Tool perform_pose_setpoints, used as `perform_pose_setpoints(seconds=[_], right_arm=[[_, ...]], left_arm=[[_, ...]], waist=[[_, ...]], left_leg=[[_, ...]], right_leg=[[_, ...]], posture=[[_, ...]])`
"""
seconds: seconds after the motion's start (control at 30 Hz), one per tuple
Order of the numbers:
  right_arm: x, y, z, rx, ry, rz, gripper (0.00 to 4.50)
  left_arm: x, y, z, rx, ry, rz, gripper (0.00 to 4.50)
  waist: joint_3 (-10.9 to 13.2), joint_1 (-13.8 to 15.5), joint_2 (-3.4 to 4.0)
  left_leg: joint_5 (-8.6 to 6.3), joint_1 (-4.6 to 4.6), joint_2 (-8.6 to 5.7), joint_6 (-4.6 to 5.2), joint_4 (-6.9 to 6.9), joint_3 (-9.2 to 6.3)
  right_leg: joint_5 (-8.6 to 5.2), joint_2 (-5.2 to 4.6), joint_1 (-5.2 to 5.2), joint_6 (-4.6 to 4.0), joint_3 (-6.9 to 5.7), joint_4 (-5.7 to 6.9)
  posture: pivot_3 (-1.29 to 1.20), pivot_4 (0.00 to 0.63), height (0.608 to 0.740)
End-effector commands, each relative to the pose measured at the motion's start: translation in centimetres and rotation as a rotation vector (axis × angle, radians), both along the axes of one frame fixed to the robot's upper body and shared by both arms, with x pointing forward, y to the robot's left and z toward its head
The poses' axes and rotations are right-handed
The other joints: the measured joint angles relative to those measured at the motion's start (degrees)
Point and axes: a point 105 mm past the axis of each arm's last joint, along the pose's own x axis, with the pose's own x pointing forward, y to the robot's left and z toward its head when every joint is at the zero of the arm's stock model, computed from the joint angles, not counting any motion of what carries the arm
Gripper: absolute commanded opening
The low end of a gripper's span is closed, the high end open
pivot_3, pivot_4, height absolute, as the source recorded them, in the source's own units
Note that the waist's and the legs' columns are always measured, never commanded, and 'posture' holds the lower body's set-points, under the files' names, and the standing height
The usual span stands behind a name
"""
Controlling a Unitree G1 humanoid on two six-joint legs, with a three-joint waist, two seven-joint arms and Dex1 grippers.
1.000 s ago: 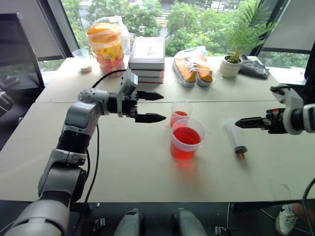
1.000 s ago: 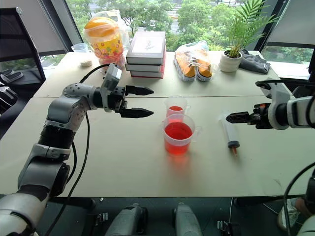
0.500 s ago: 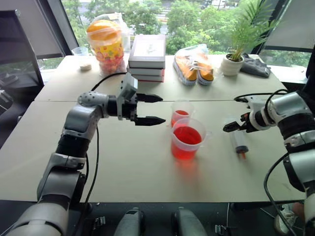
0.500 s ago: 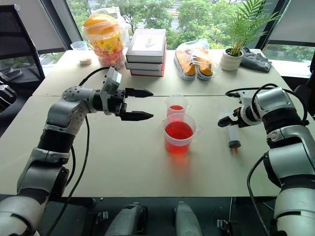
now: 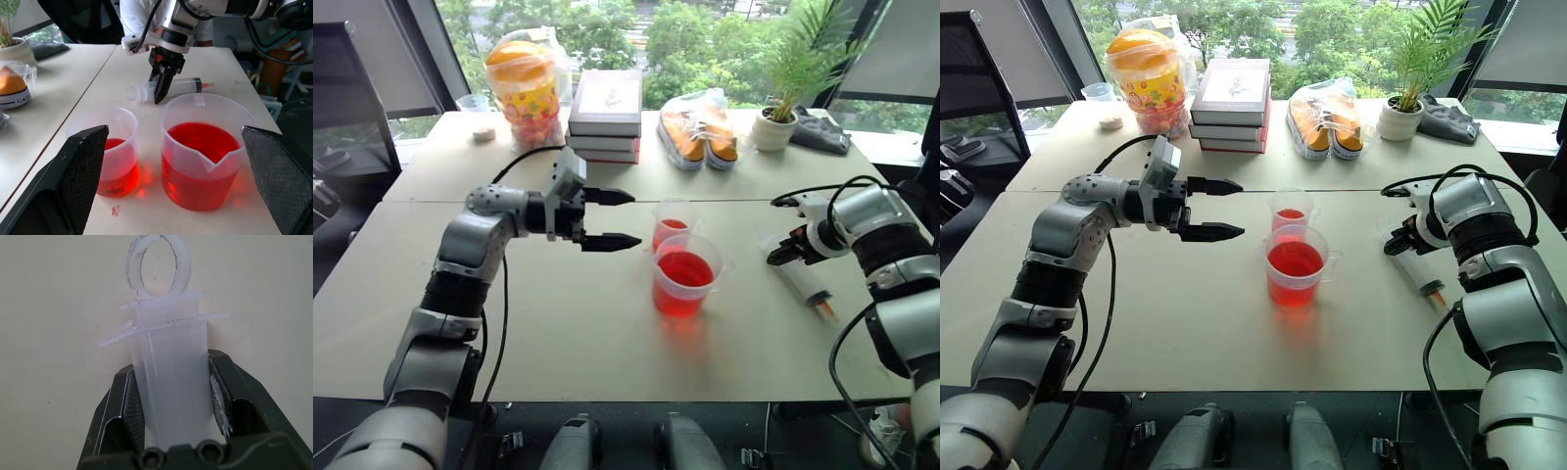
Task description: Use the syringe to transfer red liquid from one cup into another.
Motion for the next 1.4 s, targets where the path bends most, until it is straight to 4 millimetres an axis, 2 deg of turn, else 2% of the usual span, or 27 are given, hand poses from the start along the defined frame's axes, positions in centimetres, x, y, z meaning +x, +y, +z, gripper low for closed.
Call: perform_pose_setpoints(seconds=[0.03,0.13,0.2,0.3,0.37,0.43,0.57,0.73,0.87,1.07,1.2,1.4], right_arm=[[0.1,0.1,7.4,0.023,-0.283,0.030,1.47],[-1.6,3.6,15.0,0.132,-0.699,0.179,1.47],[-3.2,5.1,17.7,0.196,-0.876,0.218,1.47],[-5.7,7.7,20.0,0.291,-1.064,0.288,1.47],[-7.8,10.1,21.8,0.442,-1.235,0.378,1.47],[-8.9,11.1,22.5,0.528,-1.320,0.405,1.47],[-10.5,14.1,20.6,0.695,-1.320,0.492,1.47],[-10.7,17.2,16.6,0.709,-1.321,0.539,1.47],[-9.4,17.7,12.3,0.650,-1.294,0.512,1.47],[-8.4,17.7,8.1,0.558,-1.291,0.482,1.47],[-8.2,17.9,7.1,0.527,-1.302,0.485,1.47],[-8.3,18.2,6.9,0.515,-1.309,0.494,1.47]], left_arm=[[0.3,-0.1,1.5,-0.007,-0.056,-0.003,4.50],[0.7,-0.3,2.1,-0.016,-0.062,-0.008,4.50],[0.9,-0.4,2.4,-0.021,-0.063,-0.013,4.50],[1.1,-0.6,2.9,-0.031,-0.061,-0.025,4.50],[1.2,-0.8,3.4,-0.037,-0.061,-0.037,4.50],[1.4,-0.9,3.5,-0.037,-0.062,-0.042,4.50],[1.5,-1.2,4.0,-0.030,-0.073,-0.062,4.50],[1.3,-1.5,4.7,-0.024,-0.076,-0.101,4.50],[1.1,-1.8,5.0,-0.019,-0.080,-0.129,4.50],[0.7,-2.3,5.4,-0.021,-0.079,-0.160,4.50],[0.5,-3.0,5.9,-0.038,-0.080,-0.176,4.50],[0.6,-5.1,6.9,-0.087,-0.067,-0.177,4.50]], waist=[[0.1,0.3,0.09],[0.1,0.2,0.11],[0.1,-0.1,0.11],[0.0,-0.1,0.09],[0.0,-0.1,0.08],[0.0,0.0,0.09],[0.0,0.1,0.04],[0.0,-0.1,0.04],[0.0,-0.3,0.04],[0.0,-0.4,0.04],[0.0,-0.3,0.03],[0.0,-0.1,0.03]], left_leg=[[0.00,-0.05,-0.04,0.00,0.00,0.00],[0.00,-0.07,-0.06,0.00,0.00,-0.02],[0.00,-0.07,-0.03,0.00,-0.04,-0.06],[0.00,0.02,0.00,0.00,0.00,-0.05],[0.01,0.05,-0.01,-0.02,0.05,-0.05],[0.03,0.07,-0.02,-0.05,0.14,-0.05],[0.08,0.09,-0.04,-0.05,0.15,-0.10],[0.08,0.06,-0.06,-0.05,0.10,-0.09],[0.09,0.08,-0.06,-0.06,0.11,-0.07],[0.14,0.18,-0.06,-0.11,0.12,-0.05],[0.16,0.20,-0.06,-0.13,0.12,-0.05],[0.18,0.20,-0.06,-0.18,0.12,-0.08]], right_leg=[[0.00,-0.04,-0.06,0.00,0.00,0.05],[0.00,-0.05,-0.09,0.00,-0.01,0.06],[0.00,-0.02,-0.08,0.00,-0.03,0.06],[0.00,0.02,-0.05,0.00,-0.01,0.24],[0.00,0.00,-0.03,0.00,-0.01,0.33],[0.00,0.00,-0.02,0.00,0.03,0.46],[0.00,-0.02,0.01,0.00,-0.01,0.49],[0.00,-0.03,-0.03,0.00,-0.01,0.45],[0.00,0.02,-0.02,0.00,-0.01,0.47],[0.00,0.08,0.03,0.00,0.00,0.53],[0.00,0.09,0.03,0.00,0.00,0.54],[0.00,0.10,0.05,0.00,0.01,0.54]], posture=[[0.00,0.150,0.740],[0.00,0.150,0.740],[0.00,0.150,0.740],[0.00,0.150,0.740],[0.00,0.150,0.740],[0.00,0.150,0.740],[0.00,0.150,0.740],[0.00,0.150,0.740],[0.00,0.150,0.740],[0.00,0.150,0.740],[0.00,0.150,0.740],[0.00,0.150,0.740]])
